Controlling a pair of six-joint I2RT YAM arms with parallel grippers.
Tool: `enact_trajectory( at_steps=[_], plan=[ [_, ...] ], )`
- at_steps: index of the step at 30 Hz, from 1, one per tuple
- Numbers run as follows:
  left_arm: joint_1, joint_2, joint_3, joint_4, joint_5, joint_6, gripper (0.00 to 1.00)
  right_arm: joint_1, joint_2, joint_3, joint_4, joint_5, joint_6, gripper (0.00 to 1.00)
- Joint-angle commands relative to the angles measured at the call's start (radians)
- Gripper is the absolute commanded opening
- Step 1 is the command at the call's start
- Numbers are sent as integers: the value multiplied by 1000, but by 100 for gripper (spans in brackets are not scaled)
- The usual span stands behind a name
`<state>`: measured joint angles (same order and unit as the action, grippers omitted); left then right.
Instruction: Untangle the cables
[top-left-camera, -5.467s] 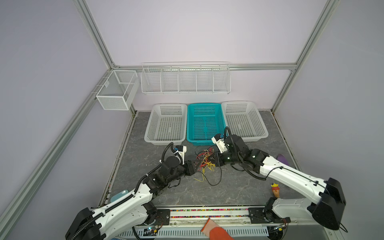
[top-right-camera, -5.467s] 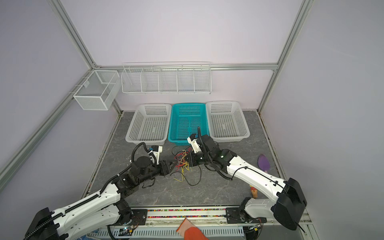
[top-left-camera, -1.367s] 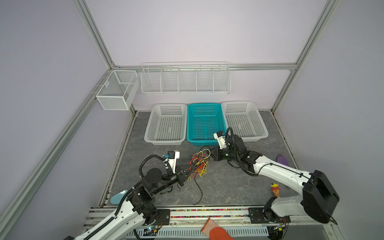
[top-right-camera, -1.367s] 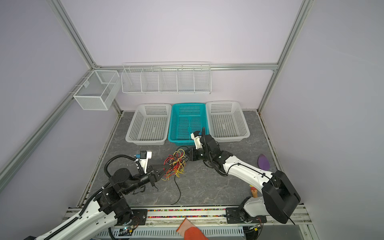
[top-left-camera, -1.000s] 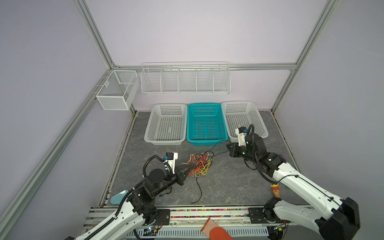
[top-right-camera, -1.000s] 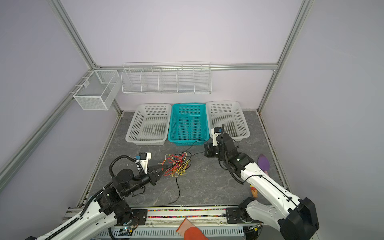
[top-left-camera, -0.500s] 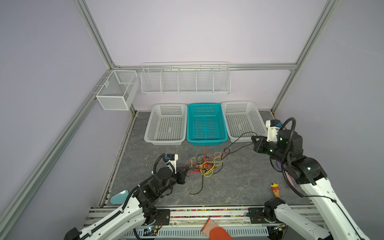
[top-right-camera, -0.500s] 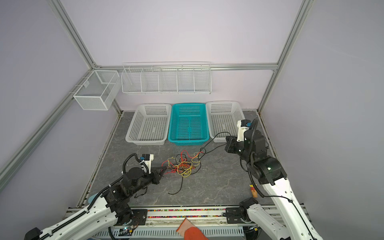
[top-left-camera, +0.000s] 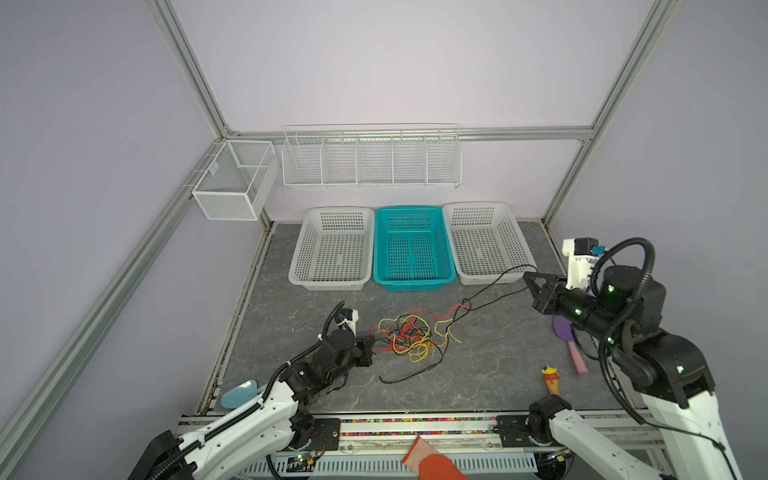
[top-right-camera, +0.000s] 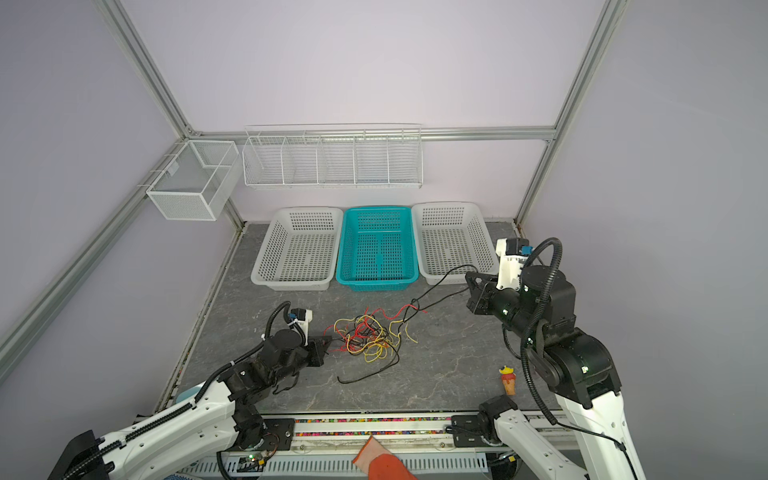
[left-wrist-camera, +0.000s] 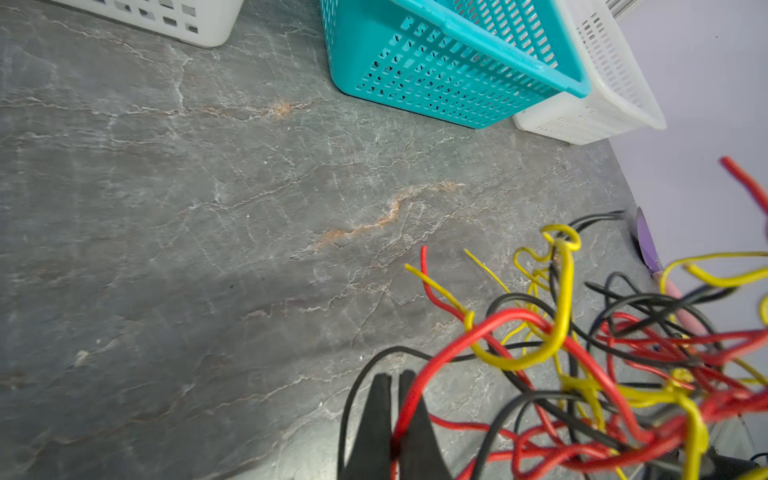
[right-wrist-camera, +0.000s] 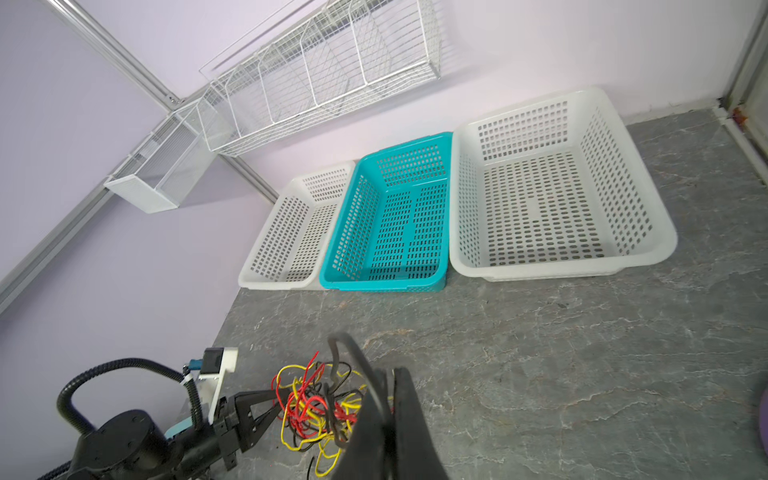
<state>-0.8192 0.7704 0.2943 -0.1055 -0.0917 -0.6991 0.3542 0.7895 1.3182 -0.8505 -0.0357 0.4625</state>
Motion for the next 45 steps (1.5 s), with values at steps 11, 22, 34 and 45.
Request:
enact_trajectory(
  at_steps=[11, 22, 34, 45],
  plan=[
    [14, -49, 58, 61, 87, 18, 7, 0, 87, -249, 115, -190, 1, 7],
    [14, -113, 242, -94, 92, 143, 66, 133, 145, -304, 204, -213, -52, 7],
    [-49, 49, 303, 0, 131, 400, 62, 176, 131, -254, 197, -170, -79, 6],
    [-51, 282, 339, 148, 314, 220, 62, 178, 112, -264, 203, -167, -74, 7]
  ],
)
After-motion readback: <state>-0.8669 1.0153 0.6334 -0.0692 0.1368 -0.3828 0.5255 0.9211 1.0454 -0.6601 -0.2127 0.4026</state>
